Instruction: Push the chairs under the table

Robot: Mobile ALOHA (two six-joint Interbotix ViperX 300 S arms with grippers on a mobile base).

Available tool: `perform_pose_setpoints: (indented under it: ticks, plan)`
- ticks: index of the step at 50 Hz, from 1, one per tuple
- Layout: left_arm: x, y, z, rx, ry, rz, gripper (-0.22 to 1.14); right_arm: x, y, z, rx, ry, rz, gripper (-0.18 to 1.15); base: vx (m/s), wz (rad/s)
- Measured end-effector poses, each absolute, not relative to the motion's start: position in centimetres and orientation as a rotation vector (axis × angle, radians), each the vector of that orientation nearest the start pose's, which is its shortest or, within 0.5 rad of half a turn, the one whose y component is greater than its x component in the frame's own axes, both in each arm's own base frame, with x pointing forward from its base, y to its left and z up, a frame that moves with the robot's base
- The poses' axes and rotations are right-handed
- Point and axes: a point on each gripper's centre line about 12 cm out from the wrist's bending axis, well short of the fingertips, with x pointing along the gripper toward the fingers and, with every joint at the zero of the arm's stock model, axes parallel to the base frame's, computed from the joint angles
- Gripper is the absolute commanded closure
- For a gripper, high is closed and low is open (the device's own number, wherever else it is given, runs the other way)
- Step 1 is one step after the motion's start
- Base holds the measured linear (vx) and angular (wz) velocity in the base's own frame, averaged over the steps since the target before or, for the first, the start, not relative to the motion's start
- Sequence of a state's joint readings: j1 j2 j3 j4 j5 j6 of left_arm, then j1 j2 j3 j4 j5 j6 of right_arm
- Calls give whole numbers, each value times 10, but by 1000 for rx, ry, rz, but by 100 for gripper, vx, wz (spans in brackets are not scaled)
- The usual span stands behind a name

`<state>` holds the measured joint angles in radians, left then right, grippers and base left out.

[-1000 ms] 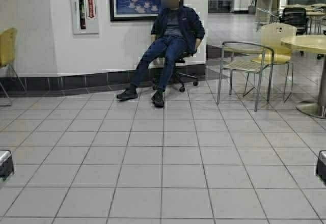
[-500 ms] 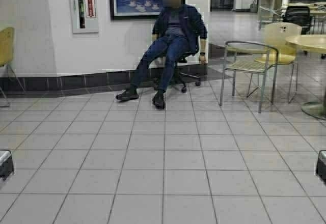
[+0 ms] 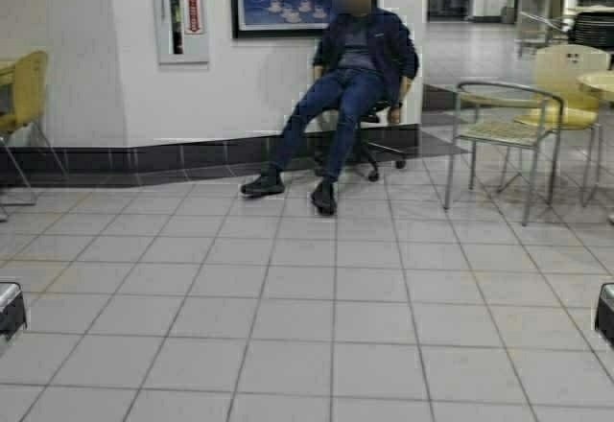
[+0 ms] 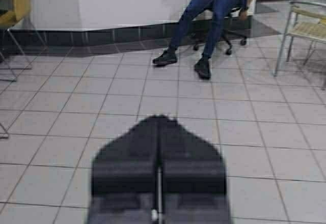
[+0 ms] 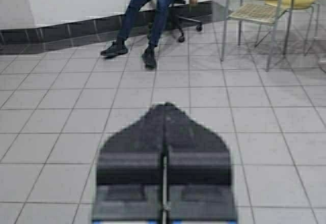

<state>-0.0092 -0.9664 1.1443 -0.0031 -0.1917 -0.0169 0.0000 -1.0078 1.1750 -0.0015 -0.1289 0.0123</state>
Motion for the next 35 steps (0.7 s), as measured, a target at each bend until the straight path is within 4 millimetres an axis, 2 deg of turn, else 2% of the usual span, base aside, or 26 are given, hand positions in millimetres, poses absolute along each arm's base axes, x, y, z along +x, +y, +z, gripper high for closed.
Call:
perform_pose_setpoints:
  ticks: [22,35]
  plan:
    - [202,-2,292,-12,0,-9,88,194,0,284,35,44,-2,93,31,10]
    - [201,-2,287,-9,11,-10,88,196,0,282,63,55,-3,93,27,28]
